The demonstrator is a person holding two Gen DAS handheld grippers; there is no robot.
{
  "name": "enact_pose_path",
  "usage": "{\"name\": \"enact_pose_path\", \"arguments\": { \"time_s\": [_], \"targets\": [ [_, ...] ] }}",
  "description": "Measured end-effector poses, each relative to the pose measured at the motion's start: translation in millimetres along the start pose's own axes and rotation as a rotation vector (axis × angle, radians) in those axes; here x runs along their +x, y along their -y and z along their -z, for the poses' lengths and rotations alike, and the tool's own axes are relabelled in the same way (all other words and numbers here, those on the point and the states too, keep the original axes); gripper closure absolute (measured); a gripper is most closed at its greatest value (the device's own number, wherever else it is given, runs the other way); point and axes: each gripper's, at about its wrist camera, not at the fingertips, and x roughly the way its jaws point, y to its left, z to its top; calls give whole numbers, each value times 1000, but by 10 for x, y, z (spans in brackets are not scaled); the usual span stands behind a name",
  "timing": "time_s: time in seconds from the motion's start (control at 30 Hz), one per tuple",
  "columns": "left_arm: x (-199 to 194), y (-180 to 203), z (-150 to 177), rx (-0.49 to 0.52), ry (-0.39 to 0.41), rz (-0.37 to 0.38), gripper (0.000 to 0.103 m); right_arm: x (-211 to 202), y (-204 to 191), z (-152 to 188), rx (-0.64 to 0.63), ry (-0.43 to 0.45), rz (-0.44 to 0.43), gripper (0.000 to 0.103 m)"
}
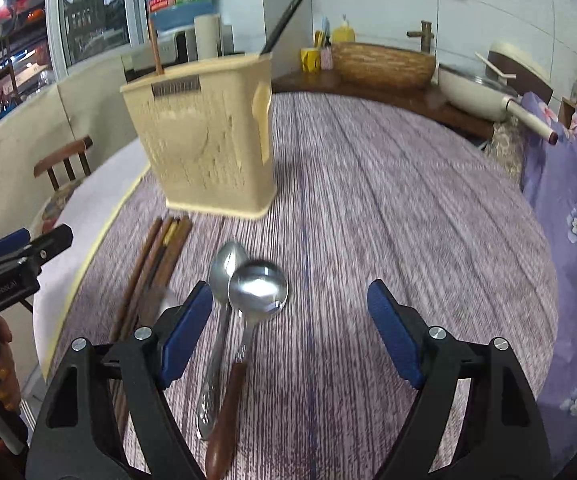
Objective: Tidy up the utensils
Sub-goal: 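Grasp the steel ladle by its neck with the right tool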
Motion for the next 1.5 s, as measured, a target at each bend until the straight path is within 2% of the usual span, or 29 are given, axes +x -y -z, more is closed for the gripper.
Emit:
{"name": "enact_pose_path", "arguments": {
  "time_s": [0.1,0.23,0.33,0.63,0.83,1.17,1.27,1.33,1.47,1.5],
  "targets": [
    [39,-53,102,-17,-28,18,7,54,-29,114,8,-24,-23,23],
    [88,-32,210,-18,-58,15,17,107,-140,167,-31,-37,-31,23],
    [106,-12,258,-11,-70,13,20,202,-151,189,-25,-62,-20,28],
    [143,-1,327,-13,-91,21,21,447,-191,123,-26,-102,-8,30],
    [132,-12,340,-17,-91,20,21,591,-190,68,-17,-124,1,35],
    [149,-16,333,-22,-95,19,21,697,-211,-7,-3,-142,5,38],
    [151,-8,326,-21,-95,23,21,699,-230,-17,0,-139,7,46],
    [153,7,319,-17,-95,25,21,697,-239,-23,2,-138,3,55],
    [175,48,296,-10,-102,40,21,696,-247,-27,2,-136,-2,55],
    [183,59,286,-9,-103,43,24,696,-244,-26,2,-134,-5,55]
  ]
}}
